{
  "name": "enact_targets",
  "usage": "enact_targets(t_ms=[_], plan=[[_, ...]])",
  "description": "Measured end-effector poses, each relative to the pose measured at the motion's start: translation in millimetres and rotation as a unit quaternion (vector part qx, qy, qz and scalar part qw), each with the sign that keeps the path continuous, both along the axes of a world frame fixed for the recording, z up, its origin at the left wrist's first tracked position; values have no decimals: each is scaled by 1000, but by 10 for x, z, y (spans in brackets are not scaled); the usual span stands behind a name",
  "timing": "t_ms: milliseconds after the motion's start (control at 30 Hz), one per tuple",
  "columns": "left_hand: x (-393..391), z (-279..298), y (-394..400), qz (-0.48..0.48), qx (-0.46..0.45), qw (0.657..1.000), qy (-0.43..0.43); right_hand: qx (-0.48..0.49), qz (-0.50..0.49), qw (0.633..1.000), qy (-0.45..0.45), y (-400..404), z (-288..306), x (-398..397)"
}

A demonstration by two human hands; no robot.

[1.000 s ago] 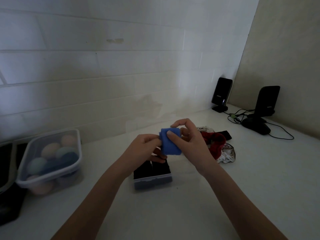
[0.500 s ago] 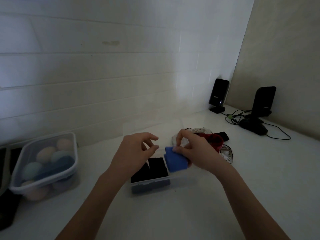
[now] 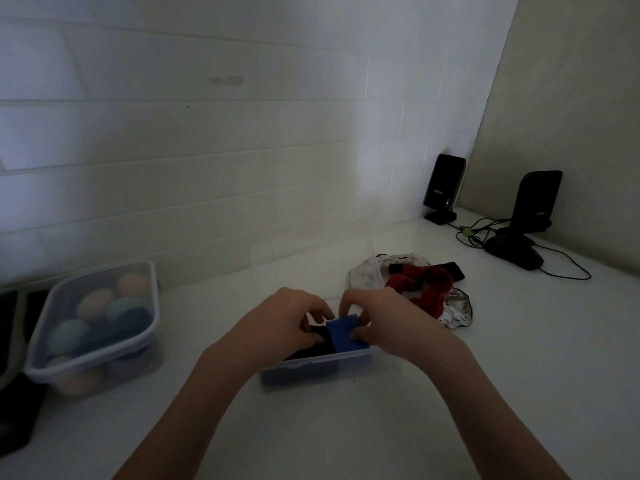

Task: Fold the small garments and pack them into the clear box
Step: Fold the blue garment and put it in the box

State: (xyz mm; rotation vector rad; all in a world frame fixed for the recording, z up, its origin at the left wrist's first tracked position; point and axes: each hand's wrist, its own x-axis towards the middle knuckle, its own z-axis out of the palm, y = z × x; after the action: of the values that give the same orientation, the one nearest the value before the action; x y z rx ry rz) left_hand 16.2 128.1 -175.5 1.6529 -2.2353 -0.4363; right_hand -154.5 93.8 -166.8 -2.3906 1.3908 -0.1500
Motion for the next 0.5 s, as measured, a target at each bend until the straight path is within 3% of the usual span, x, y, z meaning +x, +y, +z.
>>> enact_targets(t_ms=[233, 400, 500], plan=[[-86, 3, 0, -51, -5, 999, -2, 32, 54, 986, 152, -91, 100, 121], [-95, -7, -8, -49, 4, 999, -9, -1, 39, 998, 50, -62, -7, 42], [-93, -16, -5, -41, 4, 999, -14, -25, 49, 998, 45, -82, -24, 46]])
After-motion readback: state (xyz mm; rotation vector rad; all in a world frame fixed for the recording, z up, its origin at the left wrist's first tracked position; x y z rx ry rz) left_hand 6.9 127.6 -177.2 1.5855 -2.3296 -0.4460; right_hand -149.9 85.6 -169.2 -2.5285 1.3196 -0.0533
